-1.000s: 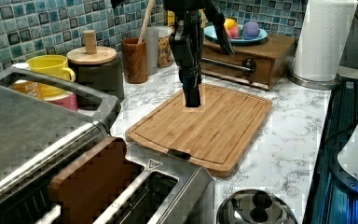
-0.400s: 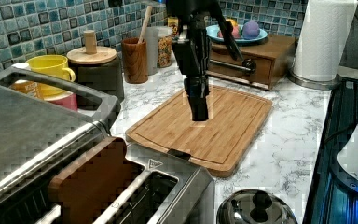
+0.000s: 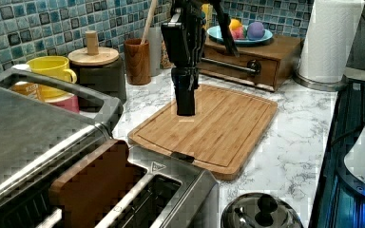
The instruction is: Turn on the toaster.
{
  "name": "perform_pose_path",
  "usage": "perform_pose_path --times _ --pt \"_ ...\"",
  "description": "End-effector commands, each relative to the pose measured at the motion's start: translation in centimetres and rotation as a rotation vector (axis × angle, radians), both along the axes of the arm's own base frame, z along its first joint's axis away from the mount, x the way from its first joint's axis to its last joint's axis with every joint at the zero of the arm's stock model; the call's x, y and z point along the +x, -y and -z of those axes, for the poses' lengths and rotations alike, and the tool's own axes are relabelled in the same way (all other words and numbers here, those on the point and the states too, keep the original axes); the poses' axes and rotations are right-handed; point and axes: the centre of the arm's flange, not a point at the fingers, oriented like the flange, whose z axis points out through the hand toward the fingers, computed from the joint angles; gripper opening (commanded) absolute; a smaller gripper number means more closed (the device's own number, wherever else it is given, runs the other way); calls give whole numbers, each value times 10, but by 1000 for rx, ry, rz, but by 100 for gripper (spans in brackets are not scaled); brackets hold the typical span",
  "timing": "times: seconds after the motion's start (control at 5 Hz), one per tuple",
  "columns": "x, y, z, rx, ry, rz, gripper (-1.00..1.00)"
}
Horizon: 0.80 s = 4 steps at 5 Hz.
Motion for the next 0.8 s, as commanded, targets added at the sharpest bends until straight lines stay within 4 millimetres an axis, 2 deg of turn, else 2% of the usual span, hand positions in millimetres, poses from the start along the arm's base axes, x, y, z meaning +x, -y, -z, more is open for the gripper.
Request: perform_pose_path --times 0.2,0.6,0.8 --pt "-6 -61 -16 6 53 31 -100" --pt "13 -50 -17 -1 130 177 -100" --pt "19 -49 -15 22 99 177 -100"
